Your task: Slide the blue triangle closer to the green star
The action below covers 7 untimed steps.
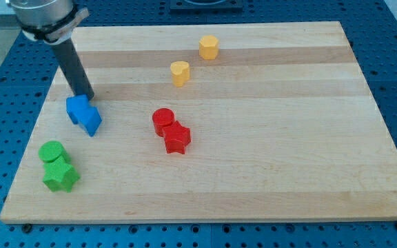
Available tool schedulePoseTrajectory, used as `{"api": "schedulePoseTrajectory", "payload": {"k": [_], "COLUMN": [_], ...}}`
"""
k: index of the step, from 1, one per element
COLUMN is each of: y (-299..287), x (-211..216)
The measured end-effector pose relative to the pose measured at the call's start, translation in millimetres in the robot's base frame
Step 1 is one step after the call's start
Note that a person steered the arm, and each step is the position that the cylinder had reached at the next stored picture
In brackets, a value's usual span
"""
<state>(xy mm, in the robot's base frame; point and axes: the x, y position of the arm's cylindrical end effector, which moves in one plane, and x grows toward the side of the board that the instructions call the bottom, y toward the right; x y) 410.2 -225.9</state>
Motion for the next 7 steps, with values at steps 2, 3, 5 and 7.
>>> {"api": "schedulePoseTrajectory", "payload": {"k": [2,3,5,7], "y": [0,-1,26,70], "x": [58,78,67,82]}}
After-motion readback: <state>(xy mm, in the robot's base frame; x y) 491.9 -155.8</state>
